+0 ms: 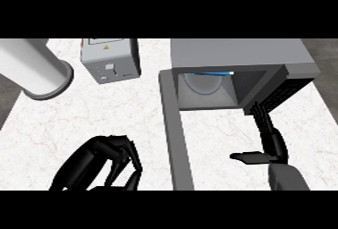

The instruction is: Pick up the milk, place it into the microwave and close the microwave

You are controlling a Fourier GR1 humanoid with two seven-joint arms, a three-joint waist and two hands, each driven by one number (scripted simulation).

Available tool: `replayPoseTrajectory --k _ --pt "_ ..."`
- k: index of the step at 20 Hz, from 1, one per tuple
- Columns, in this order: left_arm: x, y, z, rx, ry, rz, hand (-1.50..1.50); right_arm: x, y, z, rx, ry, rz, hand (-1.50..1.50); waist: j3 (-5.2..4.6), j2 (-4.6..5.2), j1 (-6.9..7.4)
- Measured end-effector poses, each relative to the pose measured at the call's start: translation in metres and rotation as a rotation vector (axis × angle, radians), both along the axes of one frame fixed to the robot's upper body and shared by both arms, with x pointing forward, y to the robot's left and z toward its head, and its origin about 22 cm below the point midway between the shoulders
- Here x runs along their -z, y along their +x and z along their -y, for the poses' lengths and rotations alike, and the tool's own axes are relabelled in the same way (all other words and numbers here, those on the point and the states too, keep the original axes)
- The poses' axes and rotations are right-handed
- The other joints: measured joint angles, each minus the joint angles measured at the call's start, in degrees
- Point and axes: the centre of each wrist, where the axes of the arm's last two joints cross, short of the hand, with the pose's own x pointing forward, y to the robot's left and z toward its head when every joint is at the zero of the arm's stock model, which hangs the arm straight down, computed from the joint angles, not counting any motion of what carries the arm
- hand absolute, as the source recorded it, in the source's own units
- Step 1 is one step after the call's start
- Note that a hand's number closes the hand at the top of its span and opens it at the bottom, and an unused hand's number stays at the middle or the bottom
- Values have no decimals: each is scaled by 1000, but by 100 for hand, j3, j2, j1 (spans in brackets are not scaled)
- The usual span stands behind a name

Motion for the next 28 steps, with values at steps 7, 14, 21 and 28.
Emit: replayPoseTrajectory --k 7,14,21,28 --pt "33 28 53 102 108 -29 150 -17 -38 32 0 -13 42 -150 0 30 -12" --pt "83 43 96 101 188 -9 150 -45 -74 55 -33 -56 86 -150 0 50 -26" --pt "122 48 122 37 164 60 150 -83 -78 55 -104 0 146 -150 -7 87 -149" --pt "134 56 138 12 158 28 150 -125 -79 51 -191 35 201 -150 -12 120 -313"
